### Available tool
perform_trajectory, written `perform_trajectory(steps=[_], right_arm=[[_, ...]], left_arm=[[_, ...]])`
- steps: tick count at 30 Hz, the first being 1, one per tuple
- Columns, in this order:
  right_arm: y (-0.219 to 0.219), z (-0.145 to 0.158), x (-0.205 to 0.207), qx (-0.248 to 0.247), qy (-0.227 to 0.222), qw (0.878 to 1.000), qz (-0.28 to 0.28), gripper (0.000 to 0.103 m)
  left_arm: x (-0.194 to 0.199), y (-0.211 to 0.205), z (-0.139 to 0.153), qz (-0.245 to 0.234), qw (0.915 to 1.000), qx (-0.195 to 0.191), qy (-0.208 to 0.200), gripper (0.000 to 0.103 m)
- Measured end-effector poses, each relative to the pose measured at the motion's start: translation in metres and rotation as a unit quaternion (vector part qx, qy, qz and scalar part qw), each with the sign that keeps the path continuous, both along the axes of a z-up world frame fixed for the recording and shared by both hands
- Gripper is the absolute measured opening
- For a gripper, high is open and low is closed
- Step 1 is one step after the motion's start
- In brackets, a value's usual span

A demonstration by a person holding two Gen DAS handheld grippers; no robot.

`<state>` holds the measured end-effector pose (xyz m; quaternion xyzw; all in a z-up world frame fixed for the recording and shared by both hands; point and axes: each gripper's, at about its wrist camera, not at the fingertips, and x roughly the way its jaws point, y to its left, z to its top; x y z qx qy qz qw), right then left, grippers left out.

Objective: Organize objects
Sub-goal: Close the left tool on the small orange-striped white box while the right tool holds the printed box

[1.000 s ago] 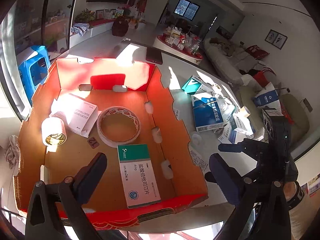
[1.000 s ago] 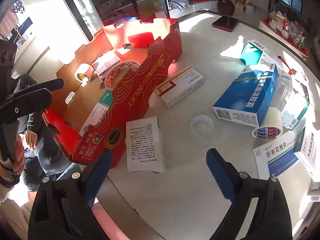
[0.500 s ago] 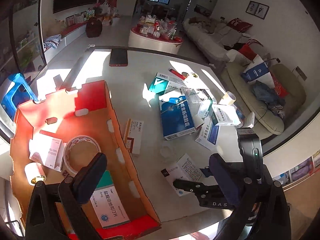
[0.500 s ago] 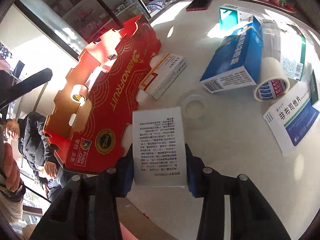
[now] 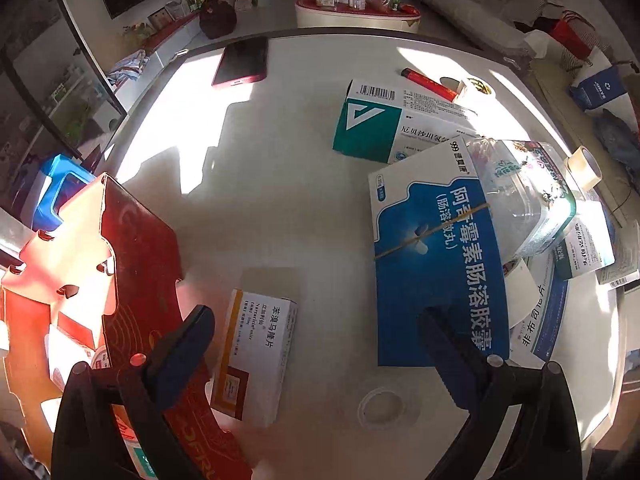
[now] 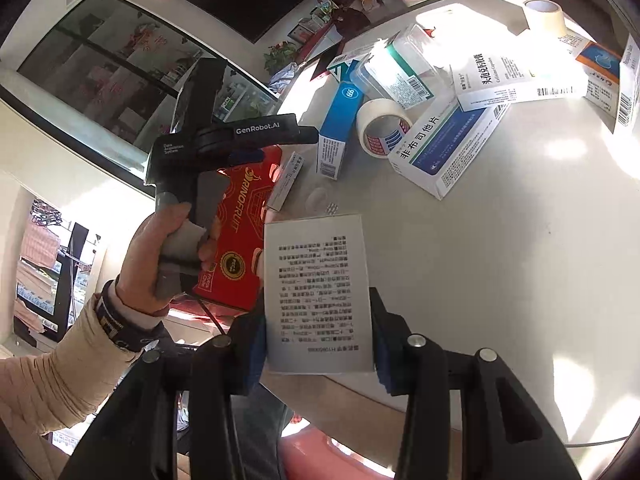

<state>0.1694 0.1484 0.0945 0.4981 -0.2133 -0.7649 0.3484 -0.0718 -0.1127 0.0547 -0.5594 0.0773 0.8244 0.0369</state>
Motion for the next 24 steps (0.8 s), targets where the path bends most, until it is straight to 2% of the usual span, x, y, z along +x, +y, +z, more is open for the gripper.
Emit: perform_trajectory(steps=[1, 8, 9, 12, 14, 17, 19, 24], right_arm=[[-0.001, 0.001, 0.0, -0.006, 0.004, 1.0, 0.003, 0.043], [-0.005, 0.003, 0.002, -0.03, 0.011, 0.999, 0.009, 0.044], [-0.004, 0.003, 0.002, -0.031, 0.011, 0.999, 0.007, 0.044], [0.002, 0.003, 0.002, -0.04, 0.012, 0.999, 0.0, 0.044], [0.005, 0.0, 0.0, -0.053, 0.008, 0.999, -0.006, 0.044], [0.008, -0.006, -0.001, -0.054, -0.001, 0.998, -0.009, 0.044], [0.009, -0.005, 0.002, -0.052, 0.002, 0.999, -0.009, 0.044], [0.014, 0.0, 0.004, -0.073, 0.012, 0.997, -0.018, 0.045]], left_arm=[[-0.002, 0.003, -0.004, -0.001, 0.9998, -0.019, -0.002, 0.103], [-0.01, 0.017, -0.024, 0.001, 0.9957, -0.091, -0.018, 0.103], [-0.01, 0.018, -0.024, -0.001, 0.9957, -0.091, -0.018, 0.103], [-0.006, 0.015, -0.016, -0.014, 0.9982, -0.056, -0.017, 0.103], [-0.005, 0.016, -0.011, -0.024, 0.9985, -0.046, -0.016, 0.103], [-0.012, 0.017, -0.008, -0.016, 0.998, -0.058, -0.02, 0.103], [-0.02, 0.009, -0.014, 0.0, 0.9977, -0.047, -0.049, 0.103], [-0.025, 0.014, -0.026, -0.022, 0.9924, -0.085, -0.086, 0.103]])
